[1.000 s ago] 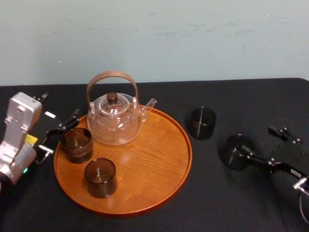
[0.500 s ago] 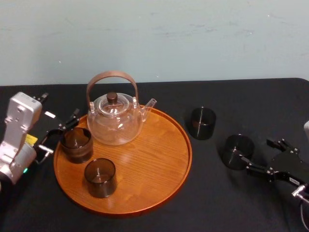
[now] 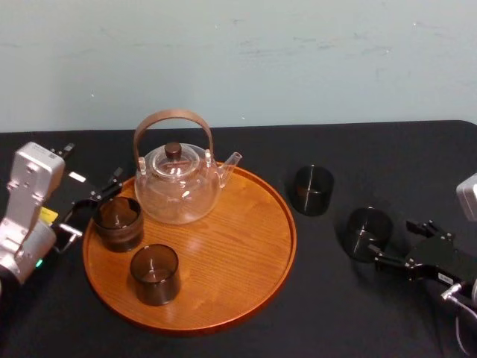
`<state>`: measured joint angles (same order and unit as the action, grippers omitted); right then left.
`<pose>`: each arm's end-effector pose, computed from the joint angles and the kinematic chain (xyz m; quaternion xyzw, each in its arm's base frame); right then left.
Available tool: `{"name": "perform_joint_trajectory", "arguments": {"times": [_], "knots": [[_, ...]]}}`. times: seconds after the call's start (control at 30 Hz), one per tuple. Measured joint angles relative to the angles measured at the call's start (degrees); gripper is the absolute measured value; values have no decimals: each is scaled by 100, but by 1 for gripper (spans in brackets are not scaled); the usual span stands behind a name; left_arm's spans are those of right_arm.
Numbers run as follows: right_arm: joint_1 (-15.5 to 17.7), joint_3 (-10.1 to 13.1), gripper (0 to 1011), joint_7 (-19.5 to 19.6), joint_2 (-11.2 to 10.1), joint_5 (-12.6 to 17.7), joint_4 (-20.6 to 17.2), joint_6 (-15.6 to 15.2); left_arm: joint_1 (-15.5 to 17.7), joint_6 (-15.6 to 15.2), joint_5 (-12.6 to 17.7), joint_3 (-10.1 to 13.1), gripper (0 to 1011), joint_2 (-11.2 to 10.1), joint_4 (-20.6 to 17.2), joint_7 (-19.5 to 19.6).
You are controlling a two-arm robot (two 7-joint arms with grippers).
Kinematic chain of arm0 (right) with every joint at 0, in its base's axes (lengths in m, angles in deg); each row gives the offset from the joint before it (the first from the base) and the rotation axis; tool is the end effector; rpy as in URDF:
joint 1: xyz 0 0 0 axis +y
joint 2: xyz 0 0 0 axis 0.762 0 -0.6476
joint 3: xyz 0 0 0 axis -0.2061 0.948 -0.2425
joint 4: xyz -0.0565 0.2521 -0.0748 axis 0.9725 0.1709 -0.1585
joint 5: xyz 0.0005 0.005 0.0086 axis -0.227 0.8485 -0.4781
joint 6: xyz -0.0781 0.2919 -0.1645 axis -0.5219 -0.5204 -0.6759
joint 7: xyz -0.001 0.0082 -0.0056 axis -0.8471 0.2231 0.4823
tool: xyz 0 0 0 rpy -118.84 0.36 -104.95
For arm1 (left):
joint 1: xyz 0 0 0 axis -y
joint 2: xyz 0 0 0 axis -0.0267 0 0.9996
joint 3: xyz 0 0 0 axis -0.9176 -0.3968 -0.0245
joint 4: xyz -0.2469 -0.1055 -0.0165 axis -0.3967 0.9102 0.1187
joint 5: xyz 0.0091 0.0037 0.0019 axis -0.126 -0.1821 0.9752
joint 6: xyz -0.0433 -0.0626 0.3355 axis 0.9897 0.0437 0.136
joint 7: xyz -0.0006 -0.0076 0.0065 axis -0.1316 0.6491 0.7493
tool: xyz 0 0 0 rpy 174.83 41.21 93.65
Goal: Pick up the glass from the table and place it on the tray.
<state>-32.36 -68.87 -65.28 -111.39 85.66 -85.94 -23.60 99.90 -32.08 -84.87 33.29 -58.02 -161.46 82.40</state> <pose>0.3199 -0.0832 -0.2582 -0.2052 0.0577 -0.4890 0.8458 0.3879 0.0613 -0.2921 0.1415 -0.1324 0.5799 0.7913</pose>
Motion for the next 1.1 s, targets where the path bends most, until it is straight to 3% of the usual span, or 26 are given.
{"name": "perform_joint_trajectory", "arguments": {"times": [1.1], "knots": [[-867, -243, 1002, -412, 646, -581, 806, -255, 0, 0, 0, 0, 1001, 0, 0, 0]]}}
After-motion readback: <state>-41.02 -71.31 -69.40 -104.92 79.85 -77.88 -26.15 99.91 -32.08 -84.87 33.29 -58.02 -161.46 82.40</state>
